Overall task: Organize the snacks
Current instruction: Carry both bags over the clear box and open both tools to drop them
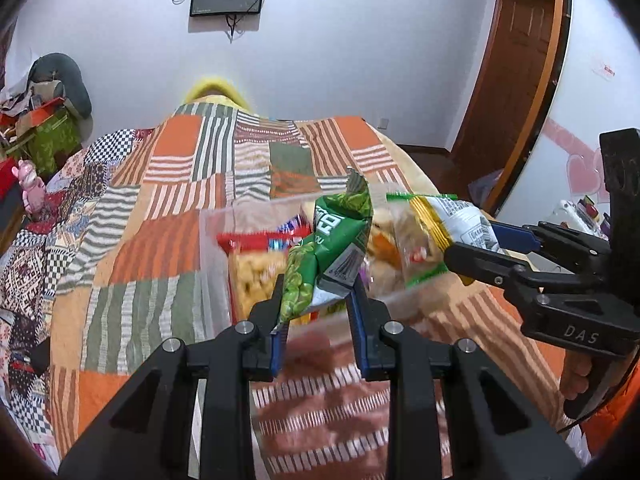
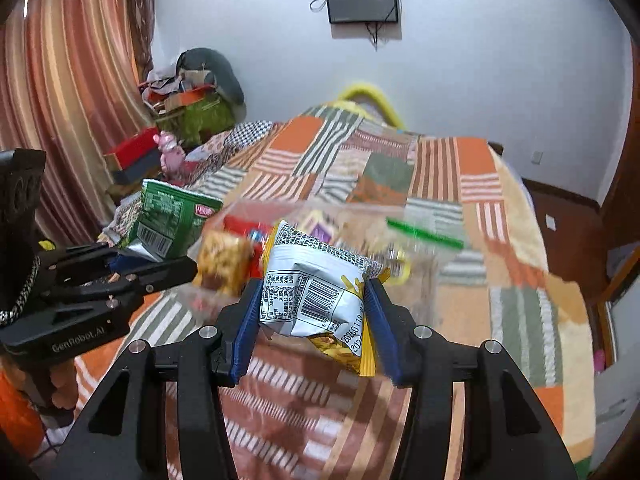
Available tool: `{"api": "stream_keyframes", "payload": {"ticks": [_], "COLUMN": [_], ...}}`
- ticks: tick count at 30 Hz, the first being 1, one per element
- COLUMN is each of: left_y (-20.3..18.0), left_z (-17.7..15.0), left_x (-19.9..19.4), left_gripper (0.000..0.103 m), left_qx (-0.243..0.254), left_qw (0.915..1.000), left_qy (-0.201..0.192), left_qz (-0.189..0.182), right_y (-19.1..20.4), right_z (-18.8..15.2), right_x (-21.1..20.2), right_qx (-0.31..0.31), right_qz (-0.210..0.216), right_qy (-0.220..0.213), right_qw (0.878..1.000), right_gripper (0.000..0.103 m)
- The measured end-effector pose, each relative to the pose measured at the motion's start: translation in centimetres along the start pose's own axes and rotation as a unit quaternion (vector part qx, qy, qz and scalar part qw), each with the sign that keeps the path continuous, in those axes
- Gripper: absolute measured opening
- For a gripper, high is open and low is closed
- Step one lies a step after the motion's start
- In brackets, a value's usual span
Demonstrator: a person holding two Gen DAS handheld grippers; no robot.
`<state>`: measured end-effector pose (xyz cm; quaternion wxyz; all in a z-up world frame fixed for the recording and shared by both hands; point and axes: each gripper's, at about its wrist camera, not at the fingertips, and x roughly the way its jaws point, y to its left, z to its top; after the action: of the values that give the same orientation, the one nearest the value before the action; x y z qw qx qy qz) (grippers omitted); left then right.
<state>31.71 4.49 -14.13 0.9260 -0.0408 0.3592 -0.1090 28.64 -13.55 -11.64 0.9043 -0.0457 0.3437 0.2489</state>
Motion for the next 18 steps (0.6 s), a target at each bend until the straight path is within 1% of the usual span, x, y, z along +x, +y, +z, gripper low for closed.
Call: {"api": "stream_keyframes", "payload": {"ticks": [5, 10, 14, 17, 18], "left_y": [0.2, 0.5, 0.8, 0.8, 0.9], "left_z": [1.7, 3.0, 3.6, 3.6, 3.5], "left_x": [1.6, 4.1, 5.9, 6.9, 7.1], "left_gripper": [0.027, 0.027, 0.027, 0.028, 0.029], "left_qx": [0.001, -0.001, 0.000, -0.001, -0.003], "left_qw": [1.0000, 0.9999, 0.9997, 0.9996, 0.9995], "left_qy": [-0.001, 0.010, 0.019, 0.027, 0.028], "left_qz": [0.005, 0.010, 0.013, 0.012, 0.011], "right_y": [-0.7, -1.5, -1.6, -1.6, -1.5], "right_z": [1.6, 2.6, 3.1, 2.9, 2.8], "right_x": [1.8, 3.7, 4.8, 5.2, 5.2], "right_qx": [0.002, 0.019, 0.018, 0.013, 0.012], "right_qz": [-0.011, -0.023, -0.019, -0.013, -0.013], "right_qy": [-0.003, 0.002, 0.010, 0.019, 0.019], "right_qw": [1.000, 1.000, 1.000, 1.000, 1.000], "right_gripper": [0.048, 0.048, 0.048, 0.052, 0.052]}}
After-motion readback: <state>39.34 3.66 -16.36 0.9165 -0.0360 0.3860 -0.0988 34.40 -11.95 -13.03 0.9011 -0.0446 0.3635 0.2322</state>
